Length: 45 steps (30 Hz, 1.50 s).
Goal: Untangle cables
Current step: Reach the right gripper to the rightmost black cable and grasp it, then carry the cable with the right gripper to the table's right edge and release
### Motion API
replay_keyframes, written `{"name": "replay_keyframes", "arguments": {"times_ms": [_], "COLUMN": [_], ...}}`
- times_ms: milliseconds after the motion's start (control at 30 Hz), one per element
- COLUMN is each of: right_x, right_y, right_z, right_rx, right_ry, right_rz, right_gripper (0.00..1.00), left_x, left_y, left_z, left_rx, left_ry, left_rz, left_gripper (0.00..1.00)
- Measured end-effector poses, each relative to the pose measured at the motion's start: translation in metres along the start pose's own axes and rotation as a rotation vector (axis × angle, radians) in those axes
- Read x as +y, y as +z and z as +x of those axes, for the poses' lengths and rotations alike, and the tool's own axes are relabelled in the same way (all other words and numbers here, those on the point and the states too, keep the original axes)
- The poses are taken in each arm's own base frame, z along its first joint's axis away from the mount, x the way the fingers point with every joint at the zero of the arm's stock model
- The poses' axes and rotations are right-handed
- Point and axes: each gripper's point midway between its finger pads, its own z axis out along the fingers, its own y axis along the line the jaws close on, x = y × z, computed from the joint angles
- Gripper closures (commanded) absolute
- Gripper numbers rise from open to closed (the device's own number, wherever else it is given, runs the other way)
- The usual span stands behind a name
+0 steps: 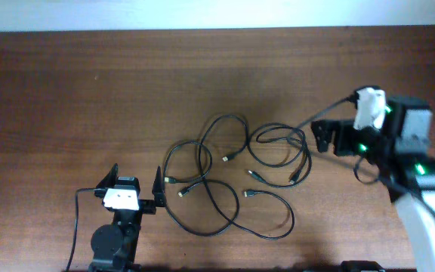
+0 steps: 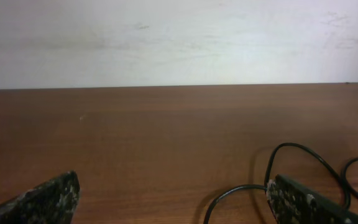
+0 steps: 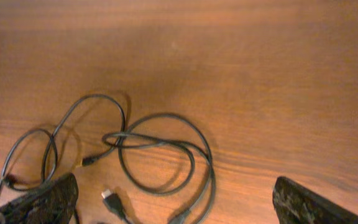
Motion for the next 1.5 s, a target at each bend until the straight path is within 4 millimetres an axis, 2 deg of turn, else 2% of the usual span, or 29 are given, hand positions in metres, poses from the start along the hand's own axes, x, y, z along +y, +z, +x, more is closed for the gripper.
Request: {"name": "replay_keyframes", "arguments": {"times_ms": [100, 133, 267, 367, 467, 567, 600, 633, 667, 733, 767, 833, 867, 900, 933, 967, 1067, 1133, 1167, 1200, 1233, 1267, 1367, 1433, 1500], "right_x": [-0.010, -0.015, -0.022, -0.012, -0.002, 0.003, 0.004, 0.006, 0.010, 0.017, 0.024, 0.036, 0.039, 0.043, 0.045, 0.045, 0.041, 0.035, 0.033, 0.032, 0.030, 0.027, 0.018, 0.005, -0.011], "right_y": [0.053, 0.071, 0.105, 0.117, 0.119, 0.121, 0.122, 0.122, 0.123, 0.123, 0.124, 0.126, 0.128, 0.129, 0.130, 0.131, 0.130, 0.127, 0.123, 0.118, 0.107, 0.097, 0.060, 0.024, 0.001], "right_z": [0.010, 0.023, 0.055, 0.071, 0.073, 0.067, 0.065, 0.063, 0.063, 0.064, 0.066, 0.070, 0.072, 0.073, 0.075, 0.076, 0.080, 0.083, 0.079, 0.065, 0.038, 0.025, -0.057, -0.119, -0.147], "right_rx": [0.101, 0.161, 0.291, 0.339, 0.327, 0.293, 0.281, 0.272, 0.268, 0.271, 0.277, 0.291, 0.295, 0.298, 0.305, 0.310, 0.332, 0.374, 0.393, 0.393, 0.376, 0.390, 0.245, 0.085, 0.000], "right_ry": [0.014, 0.001, -0.071, -0.149, -0.203, -0.239, -0.241, -0.246, -0.256, -0.276, -0.289, -0.332, -0.348, -0.372, -0.384, -0.390, -0.382, -0.345, -0.330, -0.325, -0.323, -0.310, -0.303, -0.270, -0.231], "right_rz": [-0.038, -0.044, -0.092, -0.199, -0.282, -0.315, -0.323, -0.329, -0.342, -0.360, -0.370, -0.374, -0.367, -0.362, -0.357, -0.352, -0.326, -0.288, -0.262, -0.235, -0.181, -0.135, 0.039, 0.207, 0.316], "right_gripper": [0.01, 0.01, 0.01, 0.01, 0.00, 0.20, 0.21, 0.18, 0.05, 0.02, 0.04, 0.24, 0.37, 0.67, 0.83, 0.89, 0.96, 0.96, 0.96, 0.96, 0.96, 0.96, 0.96, 0.96, 0.96], "left_x": [0.000, 0.000, 0.000, 0.000, 0.000, 0.000, 0.000, 0.000, 0.000, 0.000, 0.000, 0.000, 0.000, 0.000, 0.000, 0.000, 0.000, 0.000, 0.000, 0.000, 0.000, 0.000, -0.001, -0.001, -0.001], "left_y": [0.000, 0.000, 0.000, 0.000, 0.000, 0.000, 0.000, 0.000, 0.000, 0.000, 0.000, 0.000, 0.000, 0.000, 0.000, 0.000, 0.000, 0.000, 0.000, 0.000, 0.000, 0.000, 0.000, 0.000, 0.000], "left_z": [0.000, 0.000, 0.000, 0.000, 0.000, 0.000, 0.000, 0.000, 0.000, 0.000, 0.000, 0.000, 0.000, 0.000, 0.000, 0.000, 0.000, 0.000, 0.000, 0.000, 0.000, 0.000, 0.000, 0.000, 0.000], "left_rx": [0.001, 0.001, 0.001, 0.001, 0.001, 0.001, 0.001, 0.001, 0.001, 0.001, 0.001, 0.001, 0.001, 0.001, 0.001, 0.001, 0.001, 0.001, 0.001, 0.001, 0.000, 0.001, 0.000, 0.000, 0.000], "left_ry": [0.000, 0.000, 0.000, 0.000, 0.000, 0.000, 0.000, 0.000, 0.000, 0.000, 0.000, 0.000, 0.000, 0.000, 0.000, 0.000, 0.000, 0.000, 0.000, 0.000, 0.000, 0.000, 0.000, 0.000, 0.000], "left_rz": [0.000, 0.000, 0.000, 0.000, 0.000, 0.000, 0.000, 0.000, 0.000, 0.000, 0.000, 0.000, 0.000, 0.000, 0.000, 0.000, 0.000, 0.000, 0.000, 0.000, 0.000, 0.001, 0.003, 0.003, 0.003], "left_gripper": [0.01, 0.01, 0.01, 0.01, 0.01, 0.01, 0.01, 0.01, 0.01, 0.01, 0.01, 0.01, 0.01, 0.01, 0.01, 0.01, 0.01, 0.01, 0.01, 0.01, 0.01, 0.01, 0.01, 0.01, 0.01]}}
